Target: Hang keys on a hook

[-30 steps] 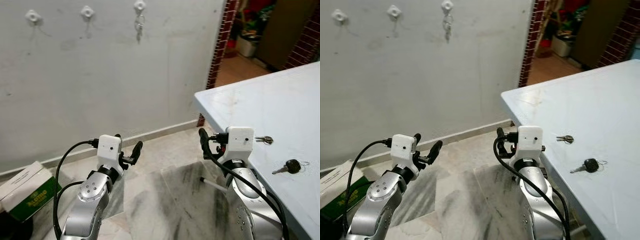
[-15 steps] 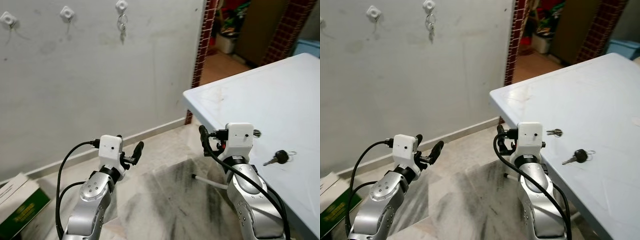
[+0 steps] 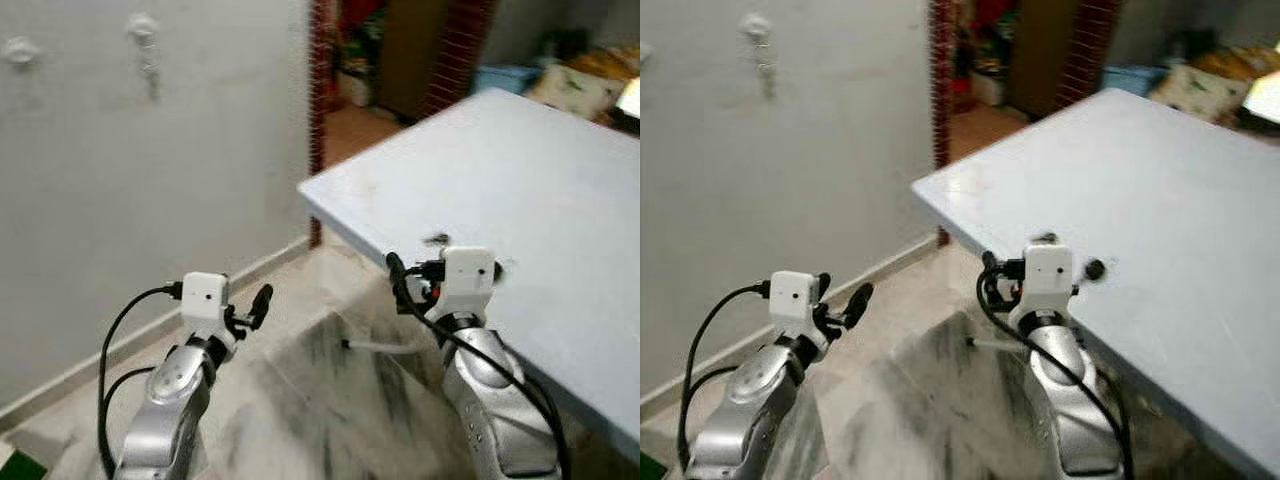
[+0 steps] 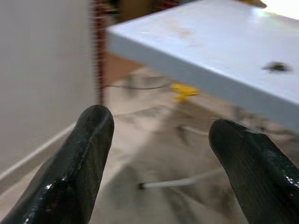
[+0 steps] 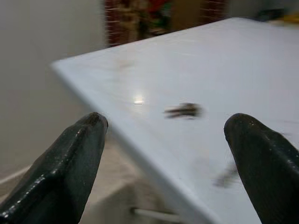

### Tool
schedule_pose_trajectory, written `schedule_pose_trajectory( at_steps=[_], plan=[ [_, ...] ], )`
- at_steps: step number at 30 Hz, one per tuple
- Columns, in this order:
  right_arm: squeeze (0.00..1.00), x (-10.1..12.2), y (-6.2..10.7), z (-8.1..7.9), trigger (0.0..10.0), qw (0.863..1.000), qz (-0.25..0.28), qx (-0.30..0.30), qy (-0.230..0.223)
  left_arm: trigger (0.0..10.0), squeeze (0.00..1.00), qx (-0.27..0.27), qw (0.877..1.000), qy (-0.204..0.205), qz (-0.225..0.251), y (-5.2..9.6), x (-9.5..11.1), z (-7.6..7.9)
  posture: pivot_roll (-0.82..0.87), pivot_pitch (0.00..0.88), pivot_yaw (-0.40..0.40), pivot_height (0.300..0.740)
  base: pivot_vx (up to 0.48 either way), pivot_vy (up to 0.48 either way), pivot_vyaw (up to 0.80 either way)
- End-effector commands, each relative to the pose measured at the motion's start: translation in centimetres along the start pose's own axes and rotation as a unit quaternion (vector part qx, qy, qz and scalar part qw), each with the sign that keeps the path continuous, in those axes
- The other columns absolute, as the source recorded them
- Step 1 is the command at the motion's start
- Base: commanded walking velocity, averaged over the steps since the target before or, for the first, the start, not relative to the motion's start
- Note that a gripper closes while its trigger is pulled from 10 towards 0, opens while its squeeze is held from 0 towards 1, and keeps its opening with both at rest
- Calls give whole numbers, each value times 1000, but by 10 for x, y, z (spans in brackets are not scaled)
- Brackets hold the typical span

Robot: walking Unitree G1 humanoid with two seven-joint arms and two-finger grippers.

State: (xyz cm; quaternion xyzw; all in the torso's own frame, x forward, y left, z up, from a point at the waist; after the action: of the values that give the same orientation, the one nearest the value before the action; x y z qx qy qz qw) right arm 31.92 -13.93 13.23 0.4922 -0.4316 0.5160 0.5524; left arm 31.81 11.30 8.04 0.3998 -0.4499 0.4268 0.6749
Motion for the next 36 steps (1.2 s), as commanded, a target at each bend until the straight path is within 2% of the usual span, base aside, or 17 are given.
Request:
schedule_pose_trajectory(
  at_steps=[1, 11, 27, 36],
  plan=[
    [0, 6, -1, -9, 10000, 1000, 8, 9, -5, 10000, 0, 12, 1000, -8, -2, 3, 2, -10, -60, 22, 29, 740, 0, 0, -788],
    [0, 5, -1, -11, 10000, 1000, 9, 10, -8, 10000, 0, 12, 1000, 0, -8, 3, 0, -12, -47, 27, 33, 740, 0, 0, -779],
    [0, 10, -4, -12, 10000, 1000, 20, 13, -5, 10000, 0, 14, 1000, 6, -9, 2, 0, -12, -41, 19, 24, 740, 0, 0, 0],
    [0, 9, -4, -13, 10000, 1000, 18, 16, -4, 10000, 0, 16, 1000, 8, -12, 2, -1, -13, -43, 19, 25, 740, 0, -355, 0]
  ],
)
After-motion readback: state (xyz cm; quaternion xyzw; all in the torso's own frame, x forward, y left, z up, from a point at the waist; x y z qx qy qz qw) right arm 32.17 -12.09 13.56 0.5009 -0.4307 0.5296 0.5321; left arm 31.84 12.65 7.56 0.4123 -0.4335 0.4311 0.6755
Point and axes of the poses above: a point about 5 cm out from each wrist's last joint towards the gripper, its own y axis pointing back from the gripper into the wrist, its own x axis along the axis of the wrist's last joint, z = x × y, the point moved 5 cm from there along -y, pointing out of the wrist towards the gripper, and after that the axes turned 8 degrees about y, right-handed, at the moved point
